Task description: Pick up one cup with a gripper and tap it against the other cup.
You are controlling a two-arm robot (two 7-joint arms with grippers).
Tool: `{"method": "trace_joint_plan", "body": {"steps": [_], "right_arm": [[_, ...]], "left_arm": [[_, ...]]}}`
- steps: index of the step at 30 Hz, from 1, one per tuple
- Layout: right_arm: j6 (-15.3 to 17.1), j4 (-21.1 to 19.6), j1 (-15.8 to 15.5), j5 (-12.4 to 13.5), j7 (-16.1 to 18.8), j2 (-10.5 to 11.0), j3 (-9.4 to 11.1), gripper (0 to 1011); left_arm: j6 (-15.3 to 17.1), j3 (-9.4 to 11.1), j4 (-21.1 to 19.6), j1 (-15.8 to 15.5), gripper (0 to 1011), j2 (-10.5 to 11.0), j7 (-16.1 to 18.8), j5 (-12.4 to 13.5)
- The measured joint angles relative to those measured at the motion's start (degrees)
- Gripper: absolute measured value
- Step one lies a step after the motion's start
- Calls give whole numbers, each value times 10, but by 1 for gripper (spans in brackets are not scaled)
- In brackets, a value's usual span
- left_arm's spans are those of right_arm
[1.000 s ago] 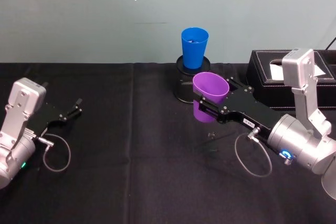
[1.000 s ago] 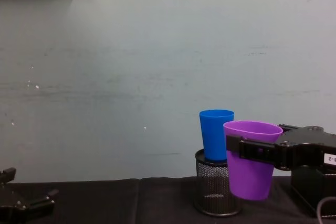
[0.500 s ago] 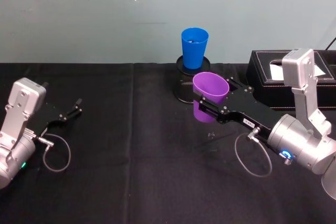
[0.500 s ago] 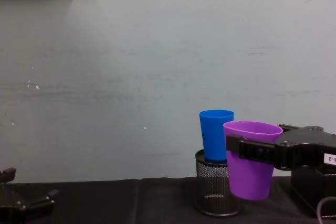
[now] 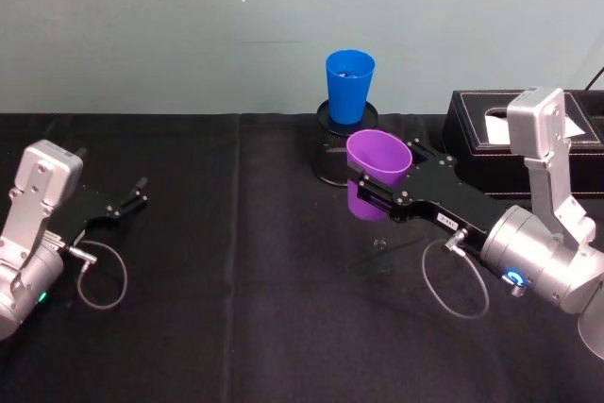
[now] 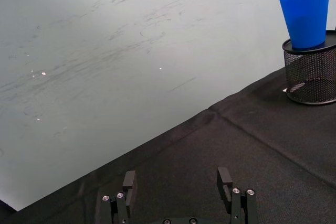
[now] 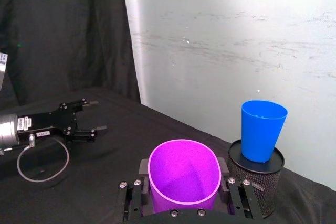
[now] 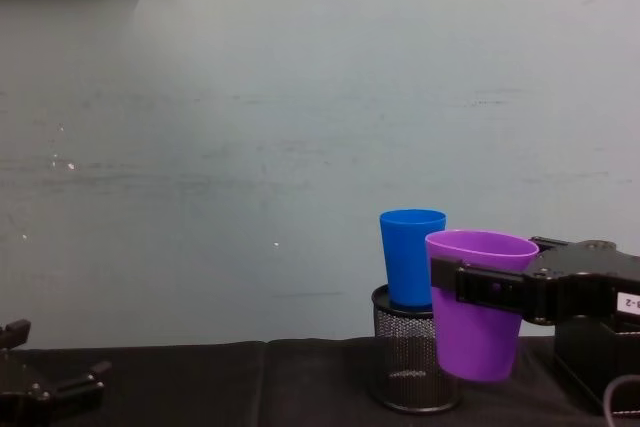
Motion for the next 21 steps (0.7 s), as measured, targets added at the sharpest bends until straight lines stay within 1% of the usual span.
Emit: {"method": "trace_joint_plan", "body": {"steps": [3, 6, 10, 13, 14, 17, 18, 21], "right_arm": [[-1, 0, 0, 0, 0, 1, -2, 731], [-2, 8, 5, -5, -3, 0, -8, 731], [0, 26, 20, -12, -14, -10, -14, 731], [3, 48, 38, -19, -23, -22, -18, 731], [4, 59, 47, -21, -26, -30, -20, 731], [5, 77, 64, -24, -31, -41, -22, 731], [6, 90, 75, -26, -33, -49, -23, 731], [8, 113, 93, -30, -36, -62, -26, 731]], "left_arm": [[0, 0, 0, 0, 1000, 0, 0, 0], [0, 0, 0, 0, 1000, 0, 0, 0], [0, 0, 0, 0, 1000, 0, 0, 0], [0, 0, 0, 0, 1000, 0, 0, 0], [0, 0, 0, 0, 1000, 0, 0, 0], [0, 0, 0, 0, 1000, 0, 0, 0], [0, 0, 0, 0, 1000, 0, 0, 0], [0, 0, 0, 0, 1000, 0, 0, 0]]}}
